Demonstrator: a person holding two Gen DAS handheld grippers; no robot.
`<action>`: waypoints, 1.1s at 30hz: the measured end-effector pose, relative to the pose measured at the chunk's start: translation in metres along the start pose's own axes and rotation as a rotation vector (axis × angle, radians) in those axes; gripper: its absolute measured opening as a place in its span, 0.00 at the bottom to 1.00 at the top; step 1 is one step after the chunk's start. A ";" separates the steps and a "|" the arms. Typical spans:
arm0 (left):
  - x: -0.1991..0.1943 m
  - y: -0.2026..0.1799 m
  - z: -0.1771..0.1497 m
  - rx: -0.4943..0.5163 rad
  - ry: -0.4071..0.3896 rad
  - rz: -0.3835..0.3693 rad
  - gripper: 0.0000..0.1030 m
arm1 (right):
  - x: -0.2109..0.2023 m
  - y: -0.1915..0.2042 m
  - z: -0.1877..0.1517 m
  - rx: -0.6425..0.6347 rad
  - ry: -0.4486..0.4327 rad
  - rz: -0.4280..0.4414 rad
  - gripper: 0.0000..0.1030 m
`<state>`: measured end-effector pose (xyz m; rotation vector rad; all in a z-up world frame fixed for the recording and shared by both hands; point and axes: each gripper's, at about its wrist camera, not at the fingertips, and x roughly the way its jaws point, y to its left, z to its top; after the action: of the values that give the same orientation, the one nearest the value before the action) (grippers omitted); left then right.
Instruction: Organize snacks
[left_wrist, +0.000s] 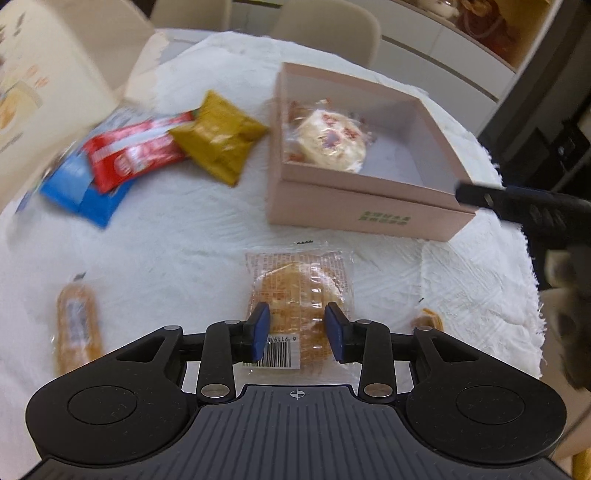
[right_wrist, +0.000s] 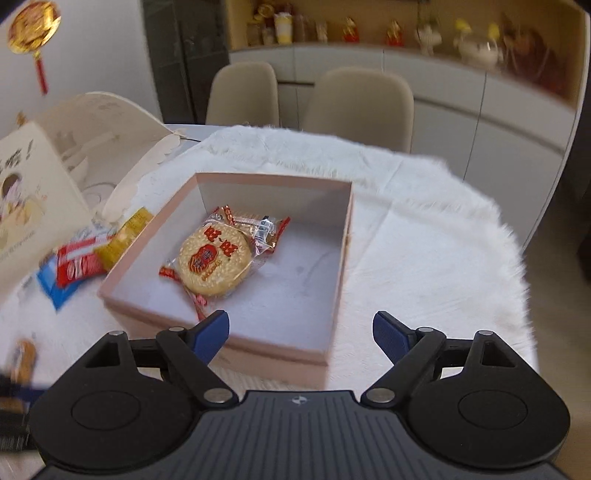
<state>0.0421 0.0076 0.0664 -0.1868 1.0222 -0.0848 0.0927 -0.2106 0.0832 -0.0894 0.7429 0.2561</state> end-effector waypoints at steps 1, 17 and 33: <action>0.002 -0.003 0.002 0.012 -0.003 -0.002 0.37 | -0.006 0.002 -0.004 -0.035 0.001 -0.005 0.84; 0.039 -0.013 0.025 0.007 0.027 -0.045 0.57 | -0.029 0.034 -0.086 -0.149 0.165 -0.024 0.84; -0.049 0.014 -0.072 0.005 0.087 -0.174 0.41 | 0.003 0.062 -0.070 -0.101 0.227 0.125 0.39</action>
<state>-0.0446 0.0209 0.0683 -0.2692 1.0907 -0.2556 0.0324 -0.1622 0.0305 -0.1701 0.9626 0.4070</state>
